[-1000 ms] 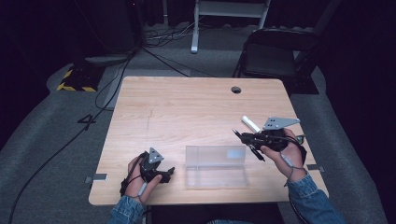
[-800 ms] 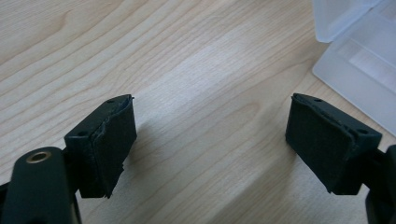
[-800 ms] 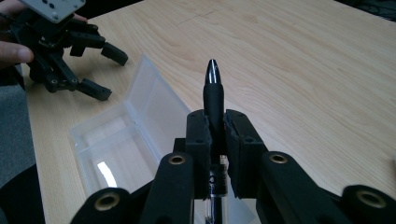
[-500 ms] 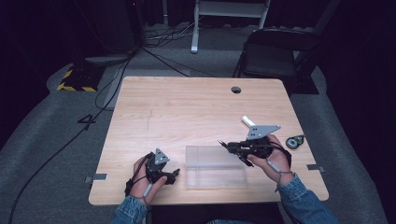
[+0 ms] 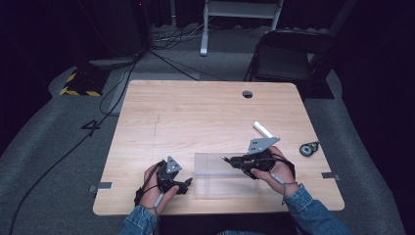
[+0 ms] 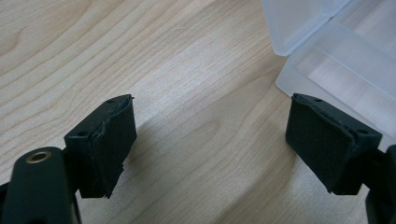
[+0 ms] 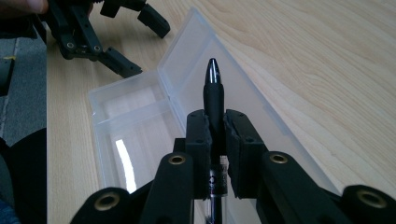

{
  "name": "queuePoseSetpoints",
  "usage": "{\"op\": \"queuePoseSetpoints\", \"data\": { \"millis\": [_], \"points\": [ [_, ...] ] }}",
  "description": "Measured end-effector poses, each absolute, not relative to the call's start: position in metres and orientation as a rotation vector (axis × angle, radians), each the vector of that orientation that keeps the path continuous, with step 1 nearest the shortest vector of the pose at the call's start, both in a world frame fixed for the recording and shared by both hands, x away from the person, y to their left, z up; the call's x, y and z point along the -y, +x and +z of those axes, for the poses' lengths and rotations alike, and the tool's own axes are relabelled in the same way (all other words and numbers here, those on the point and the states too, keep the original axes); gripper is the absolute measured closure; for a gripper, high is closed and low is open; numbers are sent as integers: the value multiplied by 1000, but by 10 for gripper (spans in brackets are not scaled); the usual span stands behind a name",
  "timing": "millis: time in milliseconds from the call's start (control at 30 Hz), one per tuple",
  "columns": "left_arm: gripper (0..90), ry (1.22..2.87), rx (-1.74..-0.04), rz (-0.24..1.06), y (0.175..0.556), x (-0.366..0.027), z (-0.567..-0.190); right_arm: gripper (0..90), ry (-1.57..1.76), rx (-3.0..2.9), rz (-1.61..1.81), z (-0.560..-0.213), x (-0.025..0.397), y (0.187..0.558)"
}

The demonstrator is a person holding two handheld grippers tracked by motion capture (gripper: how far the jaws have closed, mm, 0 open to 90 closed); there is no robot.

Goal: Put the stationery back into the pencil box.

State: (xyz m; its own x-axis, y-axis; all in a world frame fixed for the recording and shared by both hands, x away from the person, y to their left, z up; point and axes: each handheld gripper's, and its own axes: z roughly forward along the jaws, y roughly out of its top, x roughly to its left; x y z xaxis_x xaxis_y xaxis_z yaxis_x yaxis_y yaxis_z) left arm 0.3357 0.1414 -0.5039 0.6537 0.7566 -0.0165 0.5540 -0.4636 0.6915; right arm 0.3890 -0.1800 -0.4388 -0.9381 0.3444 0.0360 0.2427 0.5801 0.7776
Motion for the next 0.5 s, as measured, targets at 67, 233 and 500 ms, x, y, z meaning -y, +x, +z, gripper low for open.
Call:
{"op": "queuePoseSetpoints", "data": {
  "millis": [67, 233, 500],
  "points": [
    [168, 2188, -1016, 382, 335, -141, -504, 808, 496, -2690, 1293, -440, 179, 389],
    [168, 2187, -1014, 382, 335, -141, -504, 808, 471, -2708, 1283, -445, 176, 388],
    [168, 2187, -1014, 383, 335, -141, -504, 808, 408, -2728, 1244, -452, 171, 387]
  ]
}}
